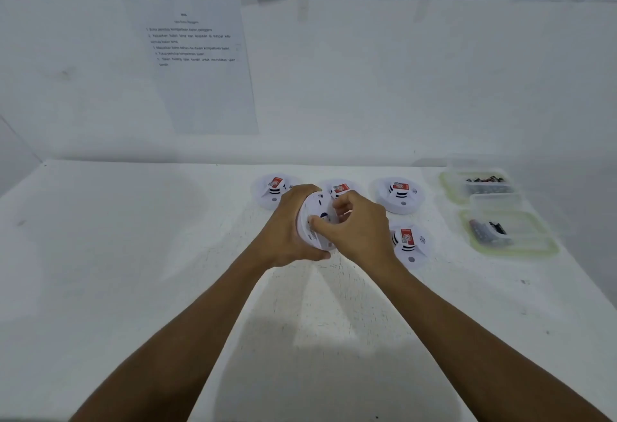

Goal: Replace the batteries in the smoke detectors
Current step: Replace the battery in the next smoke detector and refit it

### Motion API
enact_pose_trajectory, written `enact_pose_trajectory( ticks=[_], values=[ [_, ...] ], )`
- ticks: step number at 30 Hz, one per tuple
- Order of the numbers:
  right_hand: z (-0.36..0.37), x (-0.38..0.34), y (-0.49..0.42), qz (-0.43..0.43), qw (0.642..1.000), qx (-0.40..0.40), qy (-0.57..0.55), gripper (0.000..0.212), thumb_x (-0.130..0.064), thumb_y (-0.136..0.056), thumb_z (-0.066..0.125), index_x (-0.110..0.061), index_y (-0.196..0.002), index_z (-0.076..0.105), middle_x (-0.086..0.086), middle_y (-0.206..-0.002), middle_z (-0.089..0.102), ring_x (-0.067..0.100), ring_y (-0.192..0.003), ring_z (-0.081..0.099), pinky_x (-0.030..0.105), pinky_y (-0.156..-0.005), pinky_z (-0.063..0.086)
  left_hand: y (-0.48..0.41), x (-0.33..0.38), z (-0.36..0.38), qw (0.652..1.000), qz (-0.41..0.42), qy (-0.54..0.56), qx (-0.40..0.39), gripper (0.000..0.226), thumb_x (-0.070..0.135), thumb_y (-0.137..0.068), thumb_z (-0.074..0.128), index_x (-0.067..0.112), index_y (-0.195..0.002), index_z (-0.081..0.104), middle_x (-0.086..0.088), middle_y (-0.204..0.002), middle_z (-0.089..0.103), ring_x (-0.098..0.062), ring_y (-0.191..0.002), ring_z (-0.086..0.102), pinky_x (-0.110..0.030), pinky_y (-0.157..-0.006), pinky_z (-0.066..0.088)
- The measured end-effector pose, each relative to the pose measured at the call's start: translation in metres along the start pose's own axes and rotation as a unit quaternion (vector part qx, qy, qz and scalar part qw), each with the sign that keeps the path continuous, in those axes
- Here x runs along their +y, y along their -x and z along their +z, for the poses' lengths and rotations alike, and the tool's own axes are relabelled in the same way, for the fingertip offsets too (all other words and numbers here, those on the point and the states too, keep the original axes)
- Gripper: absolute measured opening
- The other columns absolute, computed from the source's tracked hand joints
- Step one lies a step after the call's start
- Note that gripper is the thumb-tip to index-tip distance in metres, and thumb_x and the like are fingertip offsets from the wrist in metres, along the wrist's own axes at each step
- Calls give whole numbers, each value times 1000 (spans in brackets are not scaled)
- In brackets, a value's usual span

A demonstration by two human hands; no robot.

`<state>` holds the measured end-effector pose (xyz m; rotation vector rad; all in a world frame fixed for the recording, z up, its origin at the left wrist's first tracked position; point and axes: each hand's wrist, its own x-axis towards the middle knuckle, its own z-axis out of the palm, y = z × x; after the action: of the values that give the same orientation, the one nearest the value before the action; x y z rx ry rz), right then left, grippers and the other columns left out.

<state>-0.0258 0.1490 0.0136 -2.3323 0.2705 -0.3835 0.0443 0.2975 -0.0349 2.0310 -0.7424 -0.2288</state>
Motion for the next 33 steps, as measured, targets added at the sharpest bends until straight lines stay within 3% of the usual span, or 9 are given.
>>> enact_pose_trajectory(
  ticks=[3, 5, 8, 11, 14, 18, 21, 27, 33],
  values=[
    [0, 0, -1, 22, 999, -15, -24, 39, -48, -71, 81, -23, -93, 62, -11, -86, 63, 9, -79, 64, 26, -75, 55, 3, 2, 1, 999, 10, 31, 4, 93, 64, -62, 77, 12, -130, 43, 8, -121, 51, -10, -118, 51, -2, -101, 31],
    [-2, 1, -4, 28, 998, -30, -56, 33, -44, -74, 80, -21, -93, 65, -10, -88, 66, 9, -80, 65, 24, -74, 54, -1, 5, -3, 1000, 8, 29, 8, 88, 58, -62, 81, 8, -127, 49, 4, -117, 55, -4, -106, 54, -16, -107, 37],
    [-9, -1, -6, 44, 982, -78, -166, 25, -41, -82, 73, -20, -95, 73, -11, -90, 72, 6, -83, 67, 25, -78, 54, 0, 13, -8, 997, 29, -7, 76, 86, 42, -52, 85, 21, -126, 49, 19, -115, 50, 9, -103, 51, -4, -95, 38],
    [-11, -2, -5, 18, 980, -111, -164, 37, -46, -78, 76, -22, -105, 72, -12, -98, 73, 4, -87, 69, 24, -81, 57, 2, 18, -13, 991, 46, -23, 123, 98, 46, -49, 86, 20, -134, 44, 27, -119, 47, -4, -110, 54, -17, -95, 45],
    [-10, -3, -7, 6, 980, -107, -170, 35, -31, -76, 80, -18, -108, 70, -5, -97, 75, 7, -84, 72, 30, -79, 60, 3, 18, -11, 990, 54, -12, 127, 94, 53, -48, 85, 19, -128, 48, 21, -117, 52, -11, -109, 57, -26, -91, 52],
    [-10, 11, -14, 40, 970, -116, -211, 21, -20, -83, 71, -21, -103, 71, 0, -91, 76, 18, -85, 72, 46, -82, 60, 10, 15, -17, 993, -7, 69, 99, 69, 48, -61, 85, 32, -117, 49, 14, -118, 56, -12, -111, 57, -25, -82, 57],
    [-6, 24, -17, 78, 947, -117, -289, 13, -20, -88, 69, -24, -100, 70, 7, -102, 74, 26, -93, 71, 51, -85, 58, 17, 5, -24, 985, -52, 162, 40, 46, 32, -81, 75, 25, -120, 53, 2, -120, 62, -21, -110, 63, -39, -87, 58],
    [14, 38, 2, 79, 903, -137, -399, 33, -22, -91, 69, -27, -122, 60, 2, -122, 65, 23, -105, 69, 44, -82, 60, 31, -1, -9, 956, -93, 254, 110, 46, 26, -86, 72, 30, -128, 53, -1, -121, 62, -23, -107, 65, -42, -78, 60],
    [40, 57, 21, -17, 962, -95, -255, 58, -16, -76, 82, -26, -128, 57, -1, -128, 60, 19, -96, 70, 39, -78, 62, 41, -12, 7, 958, -76, 252, 114, 46, 21, -91, 67, 27, -133, 50, 3, -127, 61, -19, -112, 64, -41, -84, 59]
  ],
)
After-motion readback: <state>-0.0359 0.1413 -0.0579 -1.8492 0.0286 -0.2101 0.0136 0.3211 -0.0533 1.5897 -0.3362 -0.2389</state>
